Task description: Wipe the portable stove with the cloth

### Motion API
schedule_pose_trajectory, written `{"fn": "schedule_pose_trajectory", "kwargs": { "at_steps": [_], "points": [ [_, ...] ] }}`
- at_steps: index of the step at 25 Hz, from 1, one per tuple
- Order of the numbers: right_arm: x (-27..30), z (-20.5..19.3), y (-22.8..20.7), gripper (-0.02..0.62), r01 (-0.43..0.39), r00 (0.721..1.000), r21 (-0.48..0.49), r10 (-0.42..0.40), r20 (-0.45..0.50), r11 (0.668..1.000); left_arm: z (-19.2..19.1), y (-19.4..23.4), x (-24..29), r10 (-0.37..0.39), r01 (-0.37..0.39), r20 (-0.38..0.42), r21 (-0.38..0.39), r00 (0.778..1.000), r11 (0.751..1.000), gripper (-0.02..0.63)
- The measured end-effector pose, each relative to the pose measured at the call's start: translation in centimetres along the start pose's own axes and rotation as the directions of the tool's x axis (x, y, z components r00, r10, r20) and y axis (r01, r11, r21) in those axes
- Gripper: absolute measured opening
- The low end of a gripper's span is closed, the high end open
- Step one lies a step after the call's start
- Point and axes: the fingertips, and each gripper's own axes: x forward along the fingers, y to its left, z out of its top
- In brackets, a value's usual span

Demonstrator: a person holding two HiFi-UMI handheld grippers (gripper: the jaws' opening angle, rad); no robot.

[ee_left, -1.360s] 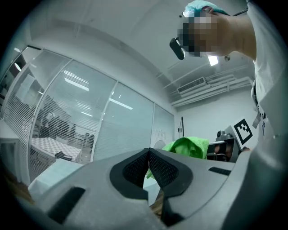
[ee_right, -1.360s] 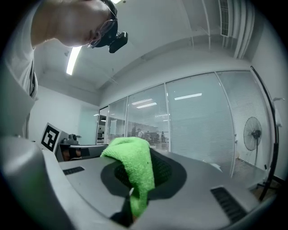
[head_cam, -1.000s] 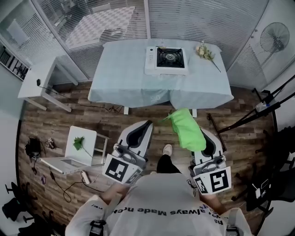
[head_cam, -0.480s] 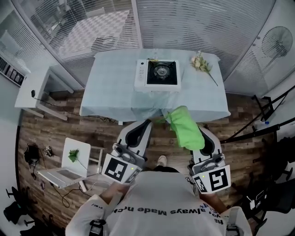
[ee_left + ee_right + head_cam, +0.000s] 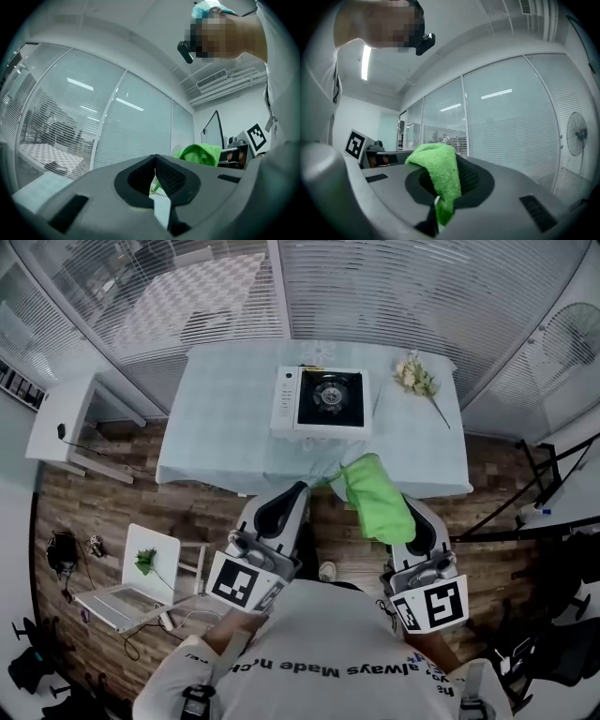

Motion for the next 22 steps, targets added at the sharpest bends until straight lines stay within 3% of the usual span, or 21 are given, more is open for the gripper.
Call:
{"fn": "schedule_pose_trajectory", "kwargs": {
  "at_steps": [22],
  "points": [
    [26.2,-0.3,-5.6,0.026,0.042,0.999,-0.037,-0.043,-0.029,0.998,0.4,22.6,13.9,-0.03,0.03,-0.002,0.011,1.0,0.999,0.012]
  ]
}}
